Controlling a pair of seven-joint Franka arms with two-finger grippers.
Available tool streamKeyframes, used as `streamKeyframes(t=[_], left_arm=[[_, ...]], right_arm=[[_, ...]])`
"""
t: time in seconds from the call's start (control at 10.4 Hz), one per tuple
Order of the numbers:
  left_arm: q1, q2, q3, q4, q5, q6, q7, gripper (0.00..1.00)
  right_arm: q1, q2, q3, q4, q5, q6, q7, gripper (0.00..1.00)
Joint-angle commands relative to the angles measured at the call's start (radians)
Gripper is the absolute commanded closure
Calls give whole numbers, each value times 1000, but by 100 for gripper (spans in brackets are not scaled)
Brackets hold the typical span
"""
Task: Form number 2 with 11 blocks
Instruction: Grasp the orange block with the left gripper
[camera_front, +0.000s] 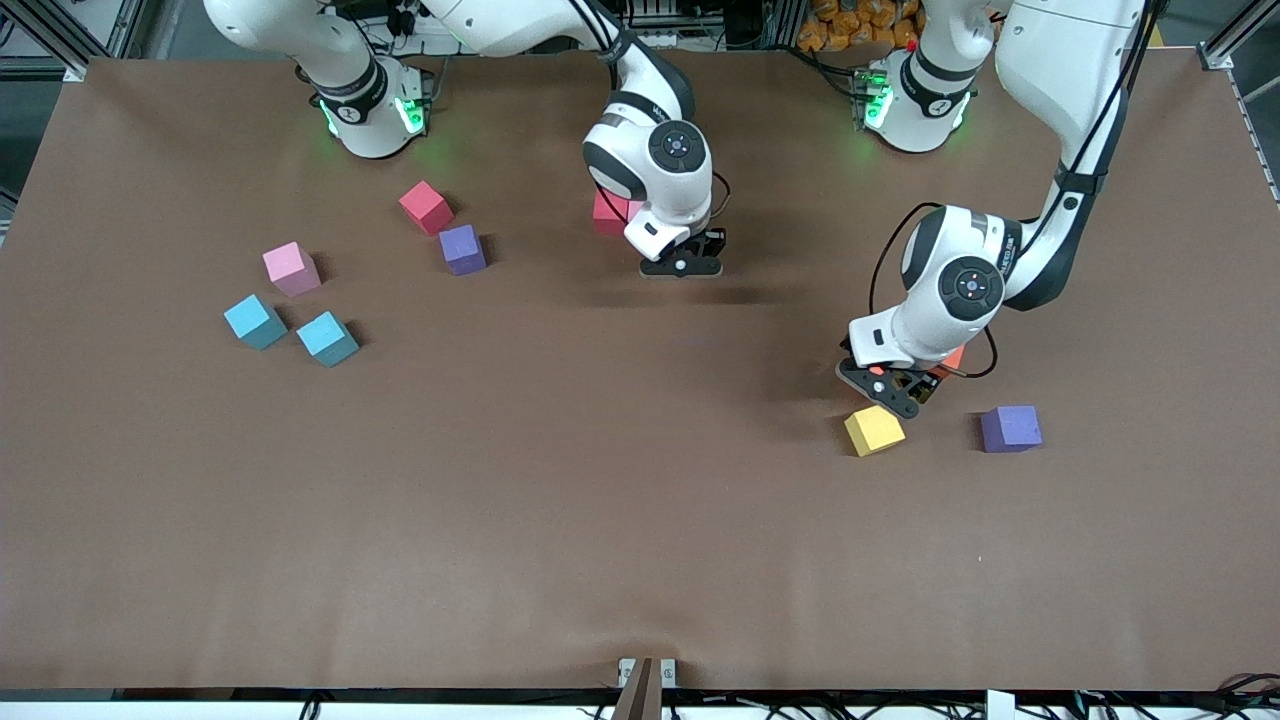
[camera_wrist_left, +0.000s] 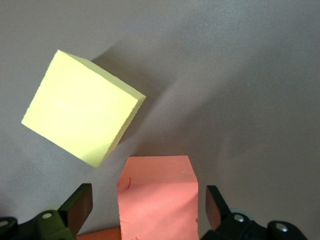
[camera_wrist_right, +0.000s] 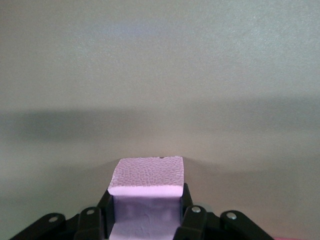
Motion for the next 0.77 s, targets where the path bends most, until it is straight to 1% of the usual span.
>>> streamKeyframes(t=[0.0,0.29,0.39,0.48,0.58,0.67], left_arm=[[5,6,5,-13,-32,12,31,0],[8,9,3,-13,-66,14,32,0],[10,9,3,-13,-75,12,34,0],[10,10,3,-13,-77,14,32,0],[10,12,3,-13,-83,14,34,0],[10,12,3,-13,-104,12,34,0]], right_arm=[[11,-6,-4,-27,11,11,17,62],[18,-6,-4,-32,3,11,14,62],[16,-6,-4,-32,2,11,14,58],[18,-7,-4,-32,2,11,14,28],[18,-7,-4,-32,0,11,14,0],[18,-9,-4,-30,0,11,14,0]])
